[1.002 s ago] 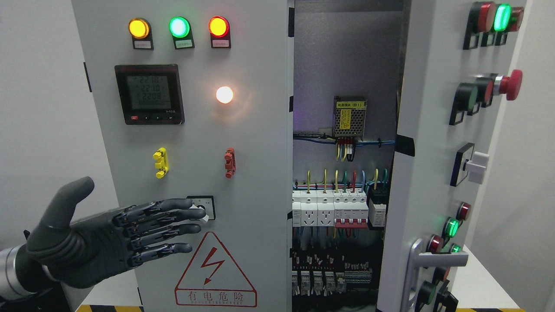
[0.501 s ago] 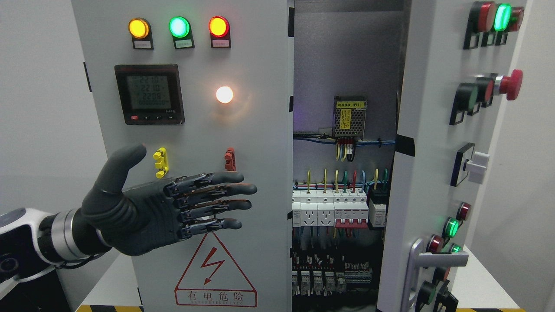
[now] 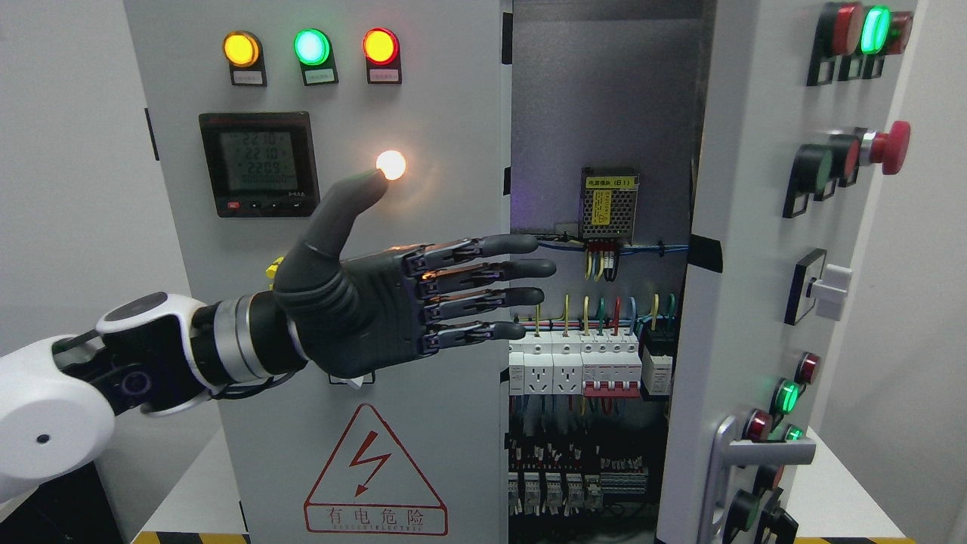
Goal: Open door with both hands
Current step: 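Raise the left hand and sweep it across toward the door gap, then push the left hand into the gap against the door's inner edge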
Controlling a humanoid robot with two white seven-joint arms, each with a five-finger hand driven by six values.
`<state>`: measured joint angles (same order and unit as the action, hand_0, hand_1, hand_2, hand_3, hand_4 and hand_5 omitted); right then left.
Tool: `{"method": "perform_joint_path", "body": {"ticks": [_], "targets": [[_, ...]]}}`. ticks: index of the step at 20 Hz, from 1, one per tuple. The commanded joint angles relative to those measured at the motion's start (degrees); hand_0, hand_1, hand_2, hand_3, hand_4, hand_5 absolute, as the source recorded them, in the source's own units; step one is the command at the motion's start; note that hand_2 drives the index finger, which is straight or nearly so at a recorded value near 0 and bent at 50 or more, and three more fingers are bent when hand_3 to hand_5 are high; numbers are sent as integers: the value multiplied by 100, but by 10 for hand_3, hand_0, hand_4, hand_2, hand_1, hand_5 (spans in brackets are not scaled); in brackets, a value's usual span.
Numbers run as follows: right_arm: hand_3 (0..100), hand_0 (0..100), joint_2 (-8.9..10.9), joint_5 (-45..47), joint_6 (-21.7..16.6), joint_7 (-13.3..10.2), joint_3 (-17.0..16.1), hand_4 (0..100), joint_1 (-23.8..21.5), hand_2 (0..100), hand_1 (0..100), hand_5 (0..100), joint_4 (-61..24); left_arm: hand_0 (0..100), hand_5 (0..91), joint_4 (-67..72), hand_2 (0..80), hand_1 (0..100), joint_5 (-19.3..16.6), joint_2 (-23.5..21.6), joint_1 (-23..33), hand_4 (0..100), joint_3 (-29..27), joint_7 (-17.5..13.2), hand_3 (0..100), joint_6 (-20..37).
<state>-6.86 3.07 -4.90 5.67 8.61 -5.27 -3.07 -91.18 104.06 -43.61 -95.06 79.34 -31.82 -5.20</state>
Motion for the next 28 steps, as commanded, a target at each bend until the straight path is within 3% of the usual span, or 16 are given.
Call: {"method": "perform_joint_path", "body": {"ticks": [1,4,24,28], "targets": [[0,227,0,0,-2,5,1,0,0,0,0,0,0,0,0,382,0,0,150,1363,-303,27,811,360,0,1],[0,227,0,0,-2,5,1,0,0,0,0,0,0,0,0,373,0,0,150,1557,-329,27,802,536,0,1],[0,228,0,0,-2,5,1,0,0,0,0,0,0,0,0,671,0,0,150,2374,-321,27,486,598,0,19],[0,228,0,0,-2,5,1,0,0,0,0,0,0,0,0,716,0,0,132,2576,-329,27,442,1011,0,19]]}}
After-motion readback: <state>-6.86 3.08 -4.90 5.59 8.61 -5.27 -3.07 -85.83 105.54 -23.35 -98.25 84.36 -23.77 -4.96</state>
